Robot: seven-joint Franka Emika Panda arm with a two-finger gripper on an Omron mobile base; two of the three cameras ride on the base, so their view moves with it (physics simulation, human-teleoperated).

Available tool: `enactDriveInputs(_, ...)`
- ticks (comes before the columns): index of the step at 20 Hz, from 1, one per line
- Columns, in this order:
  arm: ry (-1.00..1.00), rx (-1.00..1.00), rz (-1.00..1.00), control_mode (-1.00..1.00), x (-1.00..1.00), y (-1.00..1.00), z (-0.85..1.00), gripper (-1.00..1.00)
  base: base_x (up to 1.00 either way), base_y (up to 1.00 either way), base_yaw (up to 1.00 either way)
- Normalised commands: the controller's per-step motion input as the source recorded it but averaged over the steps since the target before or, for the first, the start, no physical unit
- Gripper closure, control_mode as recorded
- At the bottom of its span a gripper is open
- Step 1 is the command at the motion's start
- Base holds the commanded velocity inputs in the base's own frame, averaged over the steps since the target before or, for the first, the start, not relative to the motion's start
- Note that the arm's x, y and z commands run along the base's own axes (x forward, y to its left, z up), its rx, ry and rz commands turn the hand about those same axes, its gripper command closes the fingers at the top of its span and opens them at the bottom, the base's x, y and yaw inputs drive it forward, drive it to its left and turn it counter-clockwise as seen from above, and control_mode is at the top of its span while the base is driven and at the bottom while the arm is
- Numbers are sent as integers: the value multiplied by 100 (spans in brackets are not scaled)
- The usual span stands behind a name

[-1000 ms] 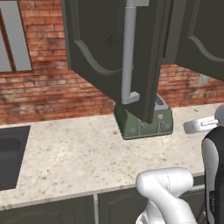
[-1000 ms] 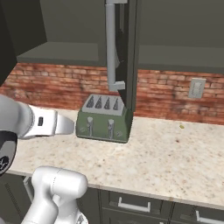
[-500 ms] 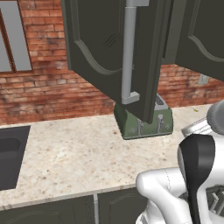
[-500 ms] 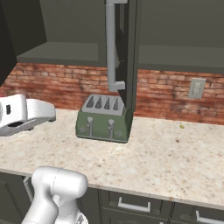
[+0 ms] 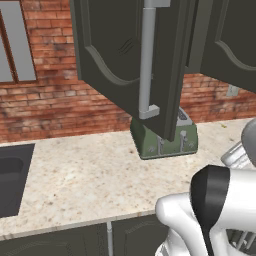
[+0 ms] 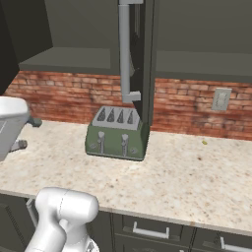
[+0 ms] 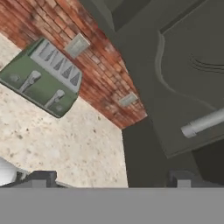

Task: Close all open cabinet doors.

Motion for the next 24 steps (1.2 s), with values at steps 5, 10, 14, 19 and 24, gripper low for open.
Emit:
enactDriveInputs(5, 4, -35, 0, -100, -35, 37, 9, -100, 0, 0, 0)
enactDriveInputs(10, 3, -33, 2, -100, -20, 70, 0, -100, 0, 0, 0)
enactDriveInputs(14, 6, -30, 1, -100, -7, 82, 0, -100, 0, 0, 0)
enactDriveInputs(19, 10, -28, 0, -100, 0, 87, 0, -100, 0, 0, 0)
enactDriveInputs(24, 10, -25, 0, -100, 3, 89, 0, -100, 0, 0, 0)
